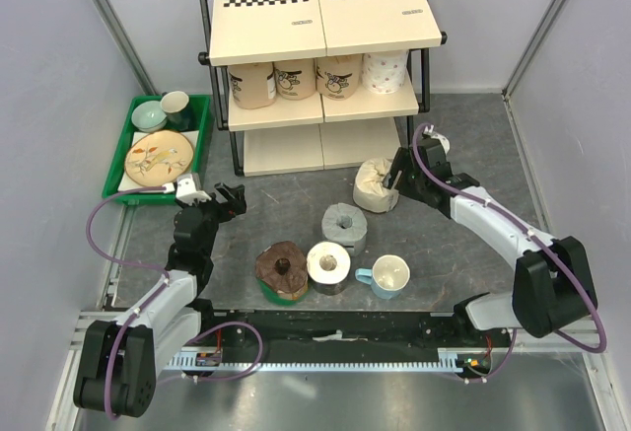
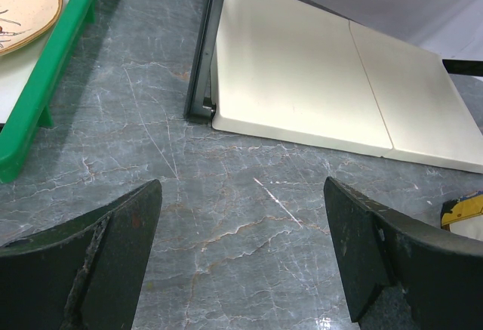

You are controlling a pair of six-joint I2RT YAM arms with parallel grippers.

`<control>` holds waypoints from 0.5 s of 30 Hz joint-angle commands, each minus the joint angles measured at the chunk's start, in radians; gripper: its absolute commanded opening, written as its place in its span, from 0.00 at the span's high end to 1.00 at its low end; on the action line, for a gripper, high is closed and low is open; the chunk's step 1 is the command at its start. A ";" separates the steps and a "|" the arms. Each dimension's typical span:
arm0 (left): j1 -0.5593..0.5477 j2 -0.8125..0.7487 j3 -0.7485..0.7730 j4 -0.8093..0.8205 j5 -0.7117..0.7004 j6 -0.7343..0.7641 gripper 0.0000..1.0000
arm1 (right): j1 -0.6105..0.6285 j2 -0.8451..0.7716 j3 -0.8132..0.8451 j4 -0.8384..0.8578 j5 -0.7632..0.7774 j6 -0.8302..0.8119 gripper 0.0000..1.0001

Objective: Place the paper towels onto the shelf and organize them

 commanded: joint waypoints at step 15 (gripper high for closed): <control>-0.001 0.001 0.018 0.033 -0.011 -0.022 0.05 | 0.005 -0.039 0.072 0.031 0.037 -0.001 0.24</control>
